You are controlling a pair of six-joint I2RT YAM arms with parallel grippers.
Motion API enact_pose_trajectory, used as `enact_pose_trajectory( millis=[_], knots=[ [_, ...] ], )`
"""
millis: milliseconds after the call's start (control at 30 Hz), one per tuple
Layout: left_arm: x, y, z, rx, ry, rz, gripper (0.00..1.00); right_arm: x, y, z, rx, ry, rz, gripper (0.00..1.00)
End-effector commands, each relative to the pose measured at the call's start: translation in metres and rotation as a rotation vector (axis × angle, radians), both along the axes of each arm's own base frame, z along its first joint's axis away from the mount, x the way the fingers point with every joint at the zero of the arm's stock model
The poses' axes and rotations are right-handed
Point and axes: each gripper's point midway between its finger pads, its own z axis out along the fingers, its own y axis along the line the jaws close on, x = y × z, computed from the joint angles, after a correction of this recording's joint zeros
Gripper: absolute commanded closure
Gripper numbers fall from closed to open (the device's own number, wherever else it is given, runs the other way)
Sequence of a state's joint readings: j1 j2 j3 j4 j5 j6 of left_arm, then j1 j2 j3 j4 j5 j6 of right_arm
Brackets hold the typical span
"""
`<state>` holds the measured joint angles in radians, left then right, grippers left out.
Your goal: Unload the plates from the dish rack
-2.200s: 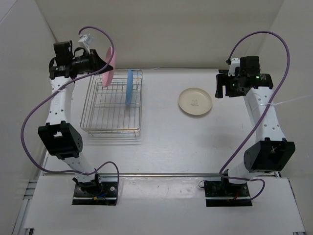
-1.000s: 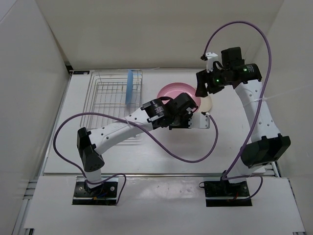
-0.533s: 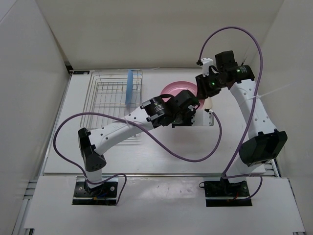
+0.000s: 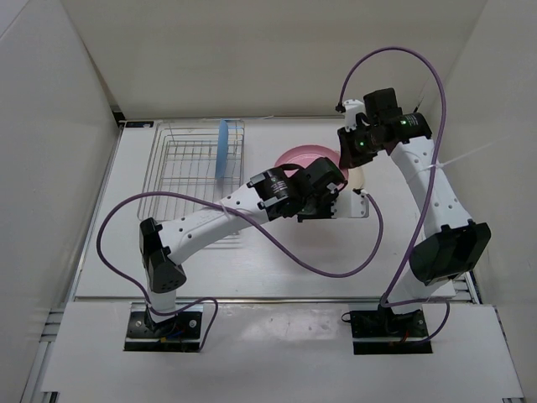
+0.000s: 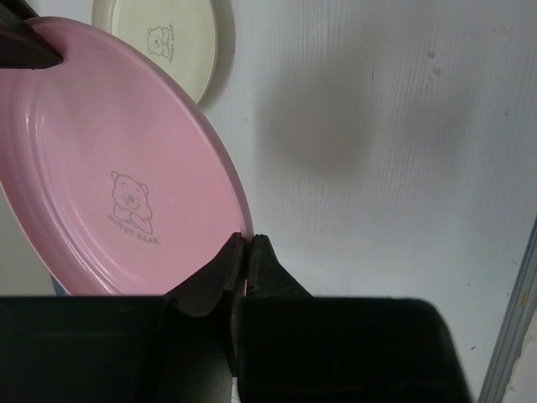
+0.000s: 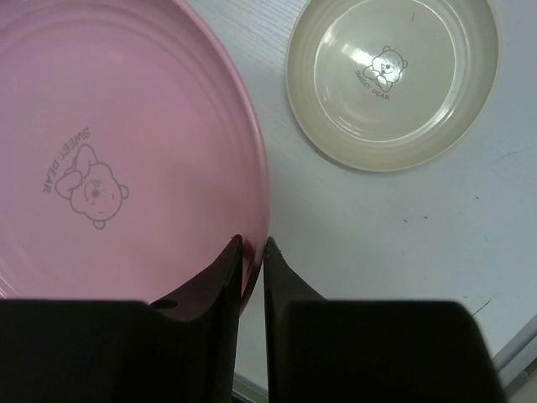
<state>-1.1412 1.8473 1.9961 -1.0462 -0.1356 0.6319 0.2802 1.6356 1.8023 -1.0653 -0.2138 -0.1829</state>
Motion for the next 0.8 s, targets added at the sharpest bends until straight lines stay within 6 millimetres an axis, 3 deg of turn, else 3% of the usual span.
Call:
enact_pose_trajectory(
  millis=[0, 67, 133, 200, 233, 367, 533, 667, 767],
  knots=[
    [0.014, -0.009, 0.031, -0.093, -0.104, 0.027, 0.89, -0.001, -0.003, -0.01, -0.048, 0.005, 0.016, 1.0],
    [0.021, -0.006, 0.036, -0.113, -0.121, 0.057, 0.84, -0.001, -0.003, -0.01, -0.044, 0.009, 0.008, 1.0],
    [0.026, -0.006, 0.038, -0.128, -0.122, 0.073, 0.69, -0.001, -0.003, -0.01, -0.043, 0.009, 0.008, 1.0],
    [0.028, -0.007, 0.044, -0.149, -0.131, 0.087, 0.66, 0.0, -0.003, -0.012, -0.043, 0.009, 0.008, 1.0],
    [0.03, -0.007, 0.046, -0.154, -0.141, 0.095, 0.6, -0.002, -0.003, -0.009, -0.037, 0.004, 0.0, 1.0],
    [0.029, -0.007, 0.051, -0.176, -0.142, 0.103, 0.56, 0.006, -0.004, -0.009, -0.047, -0.022, -0.013, 1.0],
    [0.03, -0.001, 0.062, -0.195, -0.158, 0.127, 0.3, 0.028, -0.022, -0.014, -0.078, -0.067, -0.1, 1.0],
    [0.037, 0.012, 0.081, -0.247, -0.162, 0.165, 0.27, 0.044, -0.03, -0.017, -0.027, -0.048, -0.13, 1.0],
    [0.039, 0.019, 0.078, -0.243, -0.154, 0.181, 0.27, 0.056, -0.036, -0.012, -0.01, -0.056, -0.158, 1.0]
  ],
)
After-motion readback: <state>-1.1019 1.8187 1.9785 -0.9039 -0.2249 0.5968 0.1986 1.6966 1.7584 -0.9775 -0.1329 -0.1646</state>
